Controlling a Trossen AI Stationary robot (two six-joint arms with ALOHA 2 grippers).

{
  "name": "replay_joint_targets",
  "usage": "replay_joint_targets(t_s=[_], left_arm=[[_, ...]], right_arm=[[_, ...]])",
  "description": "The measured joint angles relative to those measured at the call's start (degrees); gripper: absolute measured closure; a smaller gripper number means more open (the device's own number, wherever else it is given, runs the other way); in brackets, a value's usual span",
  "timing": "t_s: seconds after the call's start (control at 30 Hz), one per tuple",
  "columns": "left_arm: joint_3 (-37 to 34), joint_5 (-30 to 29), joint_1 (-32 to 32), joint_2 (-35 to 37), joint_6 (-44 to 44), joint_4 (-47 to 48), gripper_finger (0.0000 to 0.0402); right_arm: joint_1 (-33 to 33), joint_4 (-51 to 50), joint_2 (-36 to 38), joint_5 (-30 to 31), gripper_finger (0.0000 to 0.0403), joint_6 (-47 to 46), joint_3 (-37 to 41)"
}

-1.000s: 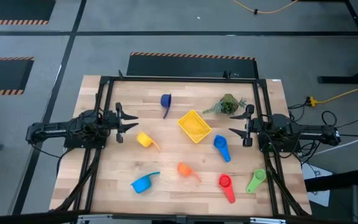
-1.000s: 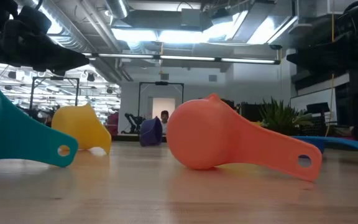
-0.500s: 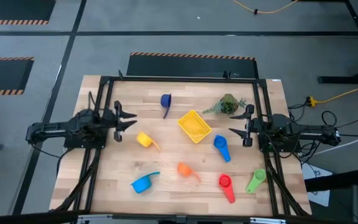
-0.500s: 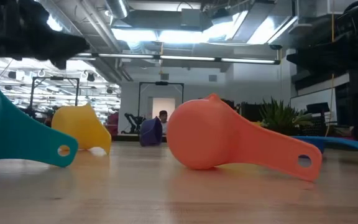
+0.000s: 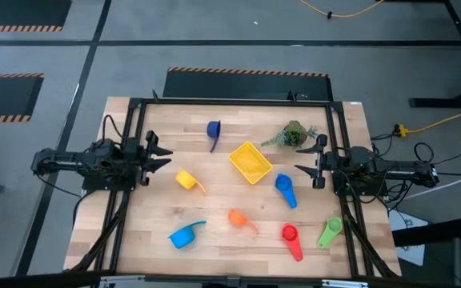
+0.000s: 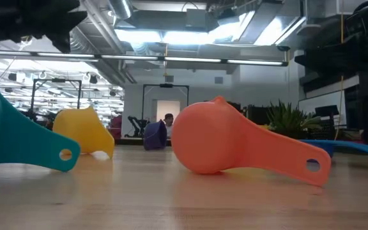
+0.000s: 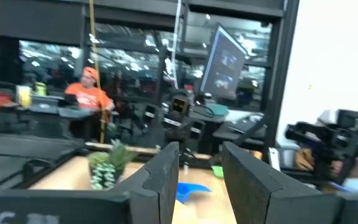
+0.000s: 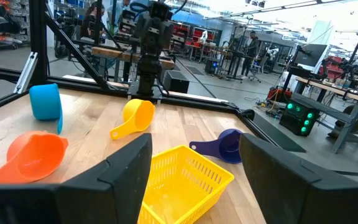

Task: Nest measuring cups in basket
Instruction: Prepare the light blue measuring cup

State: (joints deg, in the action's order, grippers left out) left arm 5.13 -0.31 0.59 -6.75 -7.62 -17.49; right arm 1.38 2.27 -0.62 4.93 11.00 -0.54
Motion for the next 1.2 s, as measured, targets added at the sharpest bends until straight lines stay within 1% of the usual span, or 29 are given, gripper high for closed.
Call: replay_joint_targets(t_s=[0.17,0.3,0.47,0.6,0.67,0.77,0.83,0.93,1.07,1.2], left_arm=[[4.5,0.0,3.8,-8.2,-2.9,2.2,0.0287],[8.9,0.0,7.0,-15.4,-8.1,5.6,0.0287],[14.2,0.0,12.0,-23.9,-18.8,11.7,0.0287],[19.1,0.0,16.9,-29.3,-27.0,19.9,0.0287],[21.4,0.1,19.4,-31.8,-32.4,24.6,0.0287],[24.2,2.1,23.1,-34.7,-40.8,30.2,0.0287],[25.2,3.1,25.4,-36.5,-46.0,32.4,0.0287],[25.2,2.9,28.4,-38.5,-51.8,32.7,0.0287],[25.2,2.9,31.2,-41.4,-57.5,33.5,0.0287],[25.2,2.8,33.5,-44.5,-61.0,33.6,0.0287]], right_arm=[[0.0,0.0,0.0,0.0,0.0155,0.0,0.0],[0.0,0.0,0.0,0.0,0.0155,0.0,0.0],[0.0,0.0,0.0,0.0,0.0155,-0.1,0.0],[0.0,0.0,0.0,0.0,0.0155,-0.2,0.0],[0.0,0.0,0.0,0.0,0.0155,-0.2,0.0],[0.0,0.0,0.0,0.0,0.0155,-0.3,0.0],[0.0,0.0,0.0,0.0,0.0155,-0.3,0.0],[0.0,0.0,0.0,0.0,0.0155,-0.3,0.0],[0.0,0.0,0.0,0.0,0.0155,-0.3,0.0],[0.0,0.0,0.0,0.0,0.0155,-0.2,0.0]])
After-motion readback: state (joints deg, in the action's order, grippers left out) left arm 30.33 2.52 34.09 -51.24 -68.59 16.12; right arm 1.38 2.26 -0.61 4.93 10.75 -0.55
